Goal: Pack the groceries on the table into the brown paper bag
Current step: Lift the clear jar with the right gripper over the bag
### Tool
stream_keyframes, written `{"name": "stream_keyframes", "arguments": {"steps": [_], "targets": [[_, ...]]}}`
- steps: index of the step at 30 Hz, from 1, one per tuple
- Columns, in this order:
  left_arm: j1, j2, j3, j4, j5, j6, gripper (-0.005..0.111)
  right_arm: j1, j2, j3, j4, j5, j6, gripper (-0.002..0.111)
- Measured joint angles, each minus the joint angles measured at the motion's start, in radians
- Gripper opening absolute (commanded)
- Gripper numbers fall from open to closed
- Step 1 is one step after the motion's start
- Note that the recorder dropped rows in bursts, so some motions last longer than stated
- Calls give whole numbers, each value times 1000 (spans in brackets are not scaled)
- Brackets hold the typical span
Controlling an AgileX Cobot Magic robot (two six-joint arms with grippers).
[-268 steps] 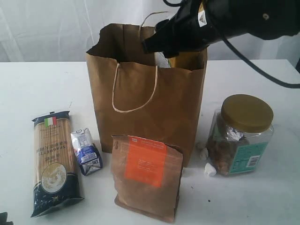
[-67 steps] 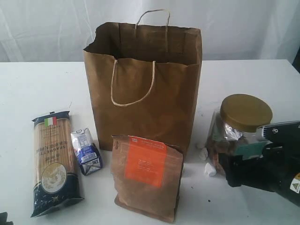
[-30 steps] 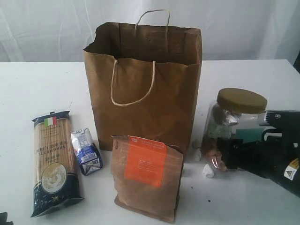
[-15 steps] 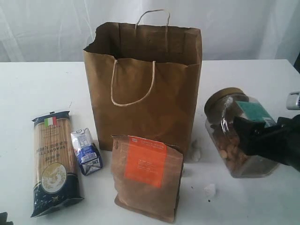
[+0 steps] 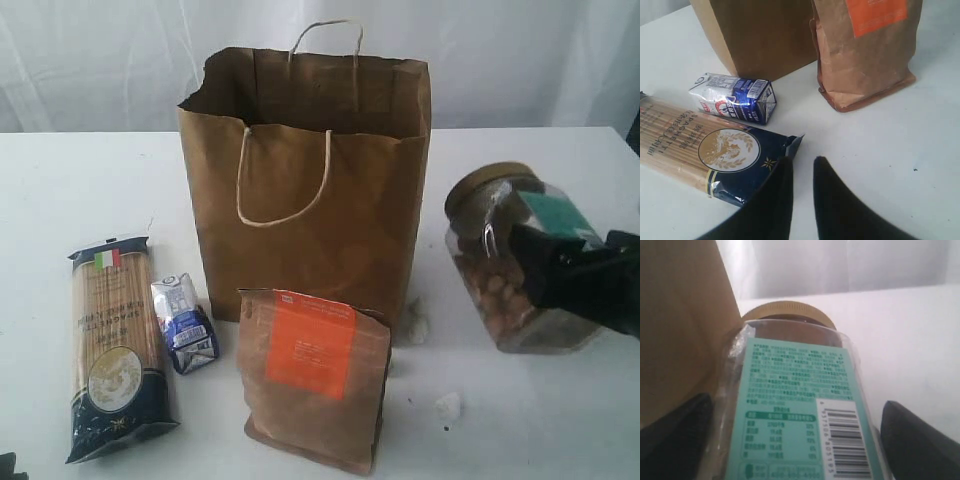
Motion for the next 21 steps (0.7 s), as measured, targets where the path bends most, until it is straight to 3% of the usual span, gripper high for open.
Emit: {"name": "stream_keyframes", "arguments": {"steps": [3, 10, 12, 21], "targets": [[0, 0, 0, 0, 0, 0, 21, 0, -74, -60, 13, 2, -56, 0], [0, 0, 0, 0, 0, 0, 21, 0, -141, -439, -105, 350, -223, 0], [0, 0, 0, 0, 0, 0, 21, 0, -115, -554, -177, 428, -227, 0], [0, 0, 0, 0, 0, 0, 21, 32, 49, -781, -262, 593, -333, 0]]}}
